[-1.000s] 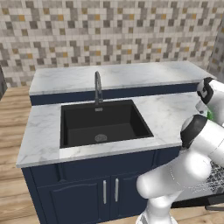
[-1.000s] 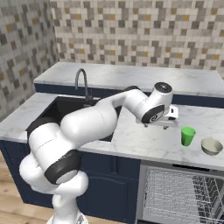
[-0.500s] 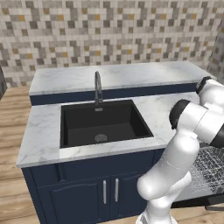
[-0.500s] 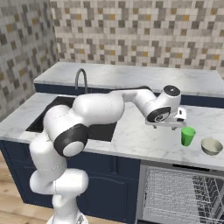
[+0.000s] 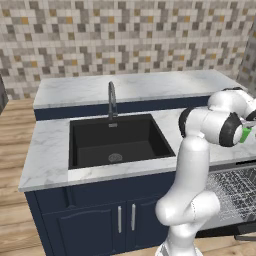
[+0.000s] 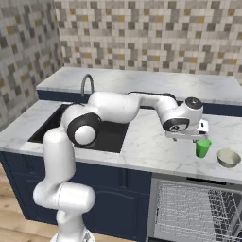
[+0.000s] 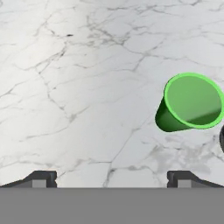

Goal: Pick up the cup and bowl from the counter, place them in the dishwasher, and close the dishwasher door.

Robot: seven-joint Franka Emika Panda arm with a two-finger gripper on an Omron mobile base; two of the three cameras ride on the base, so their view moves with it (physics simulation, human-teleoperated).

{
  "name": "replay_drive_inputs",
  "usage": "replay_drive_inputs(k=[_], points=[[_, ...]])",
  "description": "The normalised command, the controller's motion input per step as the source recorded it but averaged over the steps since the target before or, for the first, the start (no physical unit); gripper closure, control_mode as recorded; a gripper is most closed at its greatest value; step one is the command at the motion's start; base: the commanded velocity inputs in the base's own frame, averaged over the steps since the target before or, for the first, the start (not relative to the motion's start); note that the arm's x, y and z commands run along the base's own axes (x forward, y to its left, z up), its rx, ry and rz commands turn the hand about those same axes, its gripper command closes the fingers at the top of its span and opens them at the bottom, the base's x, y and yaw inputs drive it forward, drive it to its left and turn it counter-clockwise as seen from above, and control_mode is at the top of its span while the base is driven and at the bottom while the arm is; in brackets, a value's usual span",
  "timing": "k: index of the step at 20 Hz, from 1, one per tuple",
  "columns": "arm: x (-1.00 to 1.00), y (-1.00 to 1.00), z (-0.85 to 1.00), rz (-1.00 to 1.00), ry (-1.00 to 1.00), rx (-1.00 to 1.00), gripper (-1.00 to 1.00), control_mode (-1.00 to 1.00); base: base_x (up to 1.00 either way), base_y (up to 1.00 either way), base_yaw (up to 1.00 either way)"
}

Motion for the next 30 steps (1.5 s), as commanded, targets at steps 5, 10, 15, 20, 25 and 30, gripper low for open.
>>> replay_drive_inputs(k=[5, 10, 15, 20, 25, 30], points=[[0.29, -0.36, -0.13, 0.0, 0.0, 0.03, -1.0, -1.0, 0.0, 0.0, 0.0], [0.37, -0.3, -0.24, 0.0, 0.02, 0.04, -1.0, -1.0, 0.0, 0.0, 0.0], [0.39, -0.24, -0.3, 0.0, 0.03, 0.04, -1.0, -1.0, 0.0, 0.0, 0.0], [0.42, -0.18, -0.29, 0.0, 0.04, 0.01, -1.0, -1.0, 0.0, 0.0, 0.0], [0.5, -0.16, -0.22, 0.0, 0.05, 0.0, -1.0, -1.0, 0.0, 0.0, 0.0], [0.4, -0.05, -0.33, 0.0, 0.04, 0.0, 1.0, -1.0, 0.0, 0.0, 0.0]])
